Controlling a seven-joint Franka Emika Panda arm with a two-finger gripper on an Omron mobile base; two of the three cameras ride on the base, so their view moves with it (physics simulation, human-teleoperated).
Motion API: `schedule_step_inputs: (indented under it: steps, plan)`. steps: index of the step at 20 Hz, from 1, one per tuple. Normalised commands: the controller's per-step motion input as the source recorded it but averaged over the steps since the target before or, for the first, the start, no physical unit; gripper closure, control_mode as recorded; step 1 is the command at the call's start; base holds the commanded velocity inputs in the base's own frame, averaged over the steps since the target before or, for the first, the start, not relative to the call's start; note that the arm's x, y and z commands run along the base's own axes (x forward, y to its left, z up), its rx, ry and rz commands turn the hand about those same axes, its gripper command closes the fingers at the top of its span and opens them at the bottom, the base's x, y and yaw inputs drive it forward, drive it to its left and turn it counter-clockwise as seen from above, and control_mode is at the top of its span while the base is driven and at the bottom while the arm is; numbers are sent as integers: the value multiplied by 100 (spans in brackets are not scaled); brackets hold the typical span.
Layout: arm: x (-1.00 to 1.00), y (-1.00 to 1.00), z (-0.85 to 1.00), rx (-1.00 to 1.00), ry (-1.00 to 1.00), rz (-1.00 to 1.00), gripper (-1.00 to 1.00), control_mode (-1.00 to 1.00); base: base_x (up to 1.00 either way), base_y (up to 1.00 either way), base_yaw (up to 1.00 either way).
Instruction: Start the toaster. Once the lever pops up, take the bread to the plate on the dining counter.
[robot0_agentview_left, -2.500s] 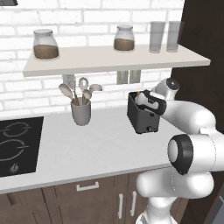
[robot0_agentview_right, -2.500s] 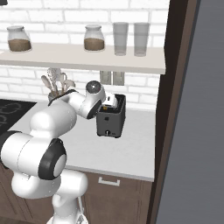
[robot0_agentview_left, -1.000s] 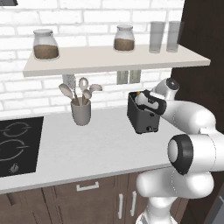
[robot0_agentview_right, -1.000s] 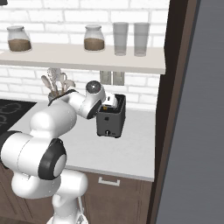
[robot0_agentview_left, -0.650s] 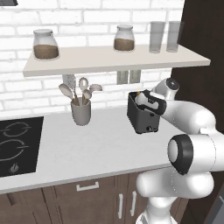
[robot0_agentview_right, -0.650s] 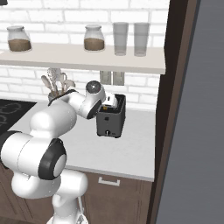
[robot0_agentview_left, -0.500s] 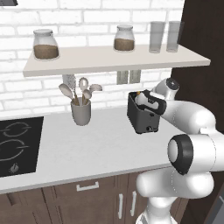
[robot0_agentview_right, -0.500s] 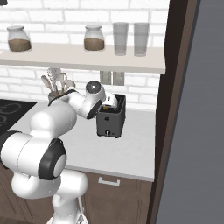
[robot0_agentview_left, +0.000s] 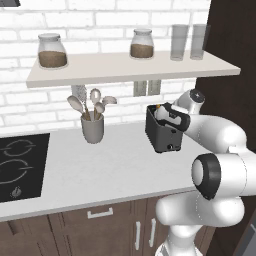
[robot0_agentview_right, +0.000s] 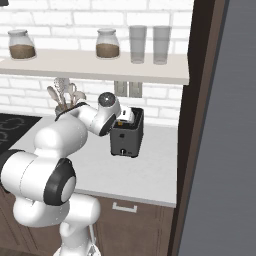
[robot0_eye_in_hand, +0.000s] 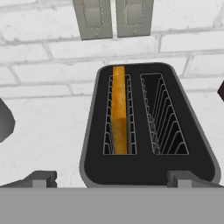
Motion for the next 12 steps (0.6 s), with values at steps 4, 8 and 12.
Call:
schedule_step_inputs:
  steps: [4,8,12]
  plan:
    - [0,0,0,0,0,0,-100,-100,0,0,0]
    - [0,0,0,0,0,0,-100,-100,0,0,0]
    - [0,0,0,0,0,0,-100,-100,0,0,0]
